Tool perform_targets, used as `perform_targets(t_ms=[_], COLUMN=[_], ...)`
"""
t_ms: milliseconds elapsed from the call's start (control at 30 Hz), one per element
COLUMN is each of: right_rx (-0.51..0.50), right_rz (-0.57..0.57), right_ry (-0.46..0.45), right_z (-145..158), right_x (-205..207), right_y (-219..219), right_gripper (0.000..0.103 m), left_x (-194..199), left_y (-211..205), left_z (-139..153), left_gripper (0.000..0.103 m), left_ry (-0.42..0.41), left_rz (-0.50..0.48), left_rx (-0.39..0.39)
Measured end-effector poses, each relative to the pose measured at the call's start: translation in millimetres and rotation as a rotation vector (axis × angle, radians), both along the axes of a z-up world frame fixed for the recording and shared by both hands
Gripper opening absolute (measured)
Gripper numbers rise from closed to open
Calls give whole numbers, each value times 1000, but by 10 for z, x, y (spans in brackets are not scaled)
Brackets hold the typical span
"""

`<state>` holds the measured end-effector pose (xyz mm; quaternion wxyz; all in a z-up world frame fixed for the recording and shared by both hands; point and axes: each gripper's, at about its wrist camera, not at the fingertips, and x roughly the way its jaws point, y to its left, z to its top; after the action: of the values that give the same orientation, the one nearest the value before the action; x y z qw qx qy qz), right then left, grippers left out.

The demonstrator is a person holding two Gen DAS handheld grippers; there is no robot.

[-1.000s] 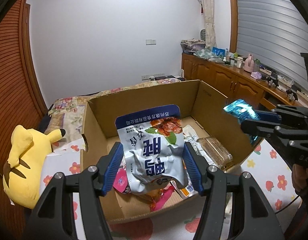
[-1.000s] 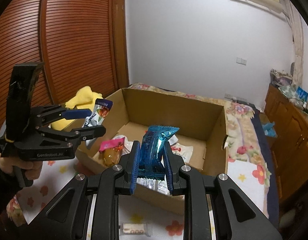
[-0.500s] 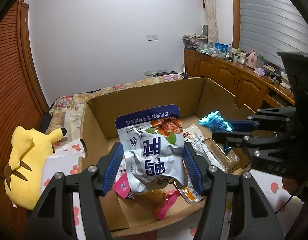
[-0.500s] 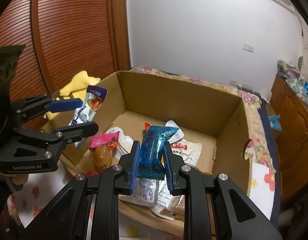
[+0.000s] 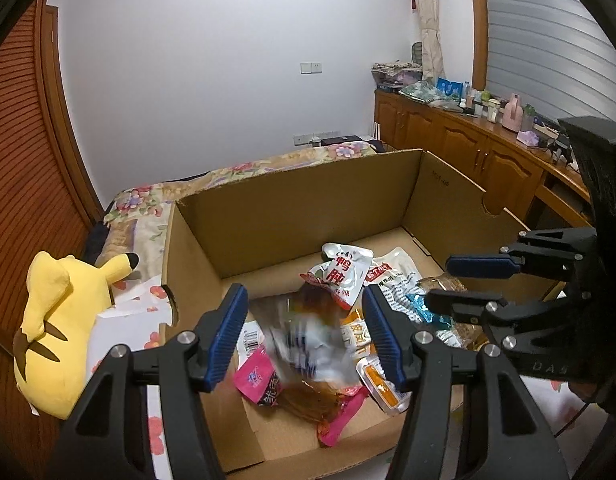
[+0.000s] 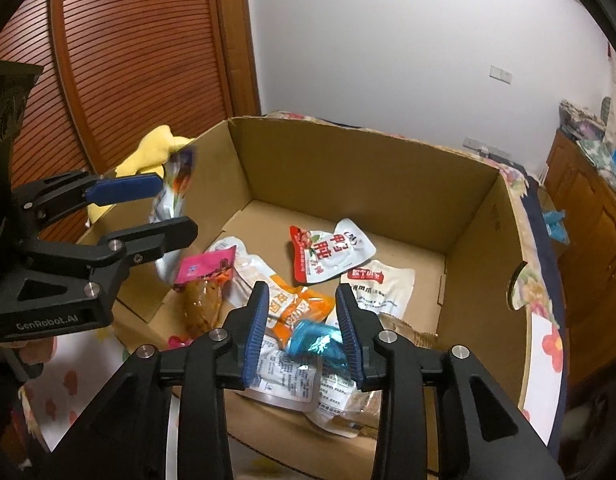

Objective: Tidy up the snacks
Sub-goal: 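Withdraw both open tools from the box toward the copper wrapper and clear bar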

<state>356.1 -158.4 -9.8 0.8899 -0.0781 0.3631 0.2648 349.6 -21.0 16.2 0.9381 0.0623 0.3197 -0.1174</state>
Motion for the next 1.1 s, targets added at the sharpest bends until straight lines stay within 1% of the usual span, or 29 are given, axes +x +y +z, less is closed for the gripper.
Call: perform_targets(t_ms=[33,100,367,667,800,967,1100], right_rx=[5,14,30,39,41,54,64], right_rz=[-1,-3,-9,-19,-23,-29,-37], right_ry=[-2,-9,-33,-47,-54,-72,-83], right_z=[3,13,47,100,126,241,301], right_x=[-7,-27,-111,-221,-317,-512,-718], right_y=[-13,-37,-146,-220,-242,-254,-249], right_gripper=[37,38,40,43,44,44,46], left_x=[8,31,97,8,-117,-360,-595], left_y=[-12,-42,-138,-142,-118,-67,-13], left_z=[7,-3,-67,-59,-40,52,146], left_gripper=[59,51,51,53,53,54,57], left_ry=[-2,-1,17,14,9,-13,-38], left_rz=[-2,-8,-8,-8,-9,-15,-18], left_rx=[4,18,30,27,21,16,6])
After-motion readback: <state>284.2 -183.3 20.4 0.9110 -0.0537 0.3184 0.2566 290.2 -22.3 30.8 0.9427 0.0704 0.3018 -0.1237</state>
